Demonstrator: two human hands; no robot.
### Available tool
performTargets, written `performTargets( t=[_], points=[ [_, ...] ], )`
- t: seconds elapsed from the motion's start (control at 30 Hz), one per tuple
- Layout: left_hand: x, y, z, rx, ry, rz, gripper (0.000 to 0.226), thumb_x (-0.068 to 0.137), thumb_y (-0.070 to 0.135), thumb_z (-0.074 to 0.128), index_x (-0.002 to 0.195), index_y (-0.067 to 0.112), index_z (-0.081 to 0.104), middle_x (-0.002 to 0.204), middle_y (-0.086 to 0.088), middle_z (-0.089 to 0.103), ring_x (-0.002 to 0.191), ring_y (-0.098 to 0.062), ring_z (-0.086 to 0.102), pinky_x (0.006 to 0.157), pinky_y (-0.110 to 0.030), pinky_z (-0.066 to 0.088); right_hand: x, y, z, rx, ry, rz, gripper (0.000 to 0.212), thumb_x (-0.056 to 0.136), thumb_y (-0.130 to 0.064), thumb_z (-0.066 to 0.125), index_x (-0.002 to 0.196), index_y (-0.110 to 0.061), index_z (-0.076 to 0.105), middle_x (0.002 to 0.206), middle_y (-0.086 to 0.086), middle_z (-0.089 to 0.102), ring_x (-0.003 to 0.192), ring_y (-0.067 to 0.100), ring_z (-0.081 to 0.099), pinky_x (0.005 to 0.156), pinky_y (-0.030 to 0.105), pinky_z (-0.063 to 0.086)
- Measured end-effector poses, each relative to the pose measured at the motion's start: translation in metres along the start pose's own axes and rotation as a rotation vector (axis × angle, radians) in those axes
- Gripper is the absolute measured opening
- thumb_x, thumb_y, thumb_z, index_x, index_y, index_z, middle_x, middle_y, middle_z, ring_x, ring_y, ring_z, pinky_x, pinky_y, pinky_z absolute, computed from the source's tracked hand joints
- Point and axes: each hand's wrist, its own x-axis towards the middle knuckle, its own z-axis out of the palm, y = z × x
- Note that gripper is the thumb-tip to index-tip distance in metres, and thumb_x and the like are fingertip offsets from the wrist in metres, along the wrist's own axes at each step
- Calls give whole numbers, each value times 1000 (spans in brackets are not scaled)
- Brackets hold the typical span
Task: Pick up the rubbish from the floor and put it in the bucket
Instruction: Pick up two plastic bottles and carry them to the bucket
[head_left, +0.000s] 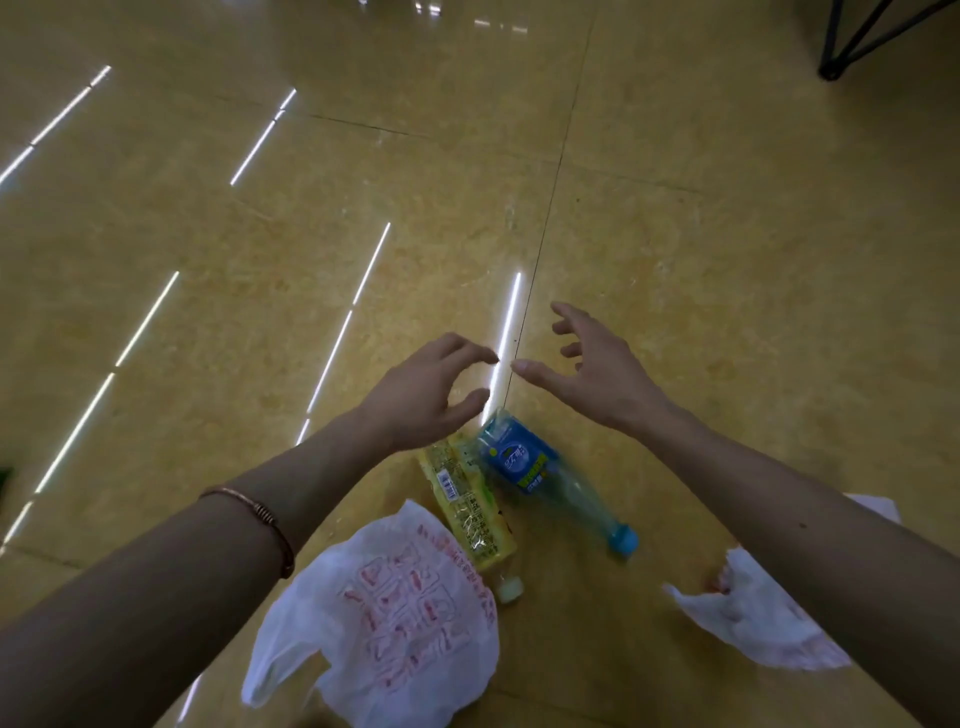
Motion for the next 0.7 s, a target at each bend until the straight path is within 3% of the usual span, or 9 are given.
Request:
performTargets(
  t=[0.17, 0.33, 0.43, 0.7],
  points=[
    [-11, -19, 36, 203, -239, 139, 44, 90, 37, 54, 132, 25, 47, 129, -2, 49, 115, -17, 48, 88, -38, 49, 3, 33, 29, -116, -95, 23, 100, 70, -67, 65, 150, -27, 20, 148, 2, 38, 128, 20, 46, 103, 44, 44],
    [-17, -24, 53, 499, -520, 225, 62, 84, 31, 62, 141, 29, 35, 143, 2, 37, 130, -18, 34, 104, -34, 34, -9, 53, 52, -362, -301, 64, 106, 68, -68, 67, 151, -24, 16, 152, 4, 27, 132, 23, 40, 100, 41, 44],
    [-21, -24, 60, 653, -565, 266, 74, 79, 35, 66, 143, 30, 29, 143, 2, 33, 131, -20, 29, 108, -36, 24, -13, 63, 61, -521, -369, 93, 113, 64, -71, 67, 150, -20, 15, 150, 7, 28, 134, 25, 36, 100, 41, 43],
    [-21, -26, 73, 767, -539, 288, 76, 80, 29, 66, 144, 26, 25, 147, -4, 29, 136, -26, 23, 112, -42, 15, -18, 78, 76, -556, -390, 133, 113, 61, -70, 70, 146, -17, 18, 142, 10, 35, 130, 27, 38, 101, 41, 41]
  ],
)
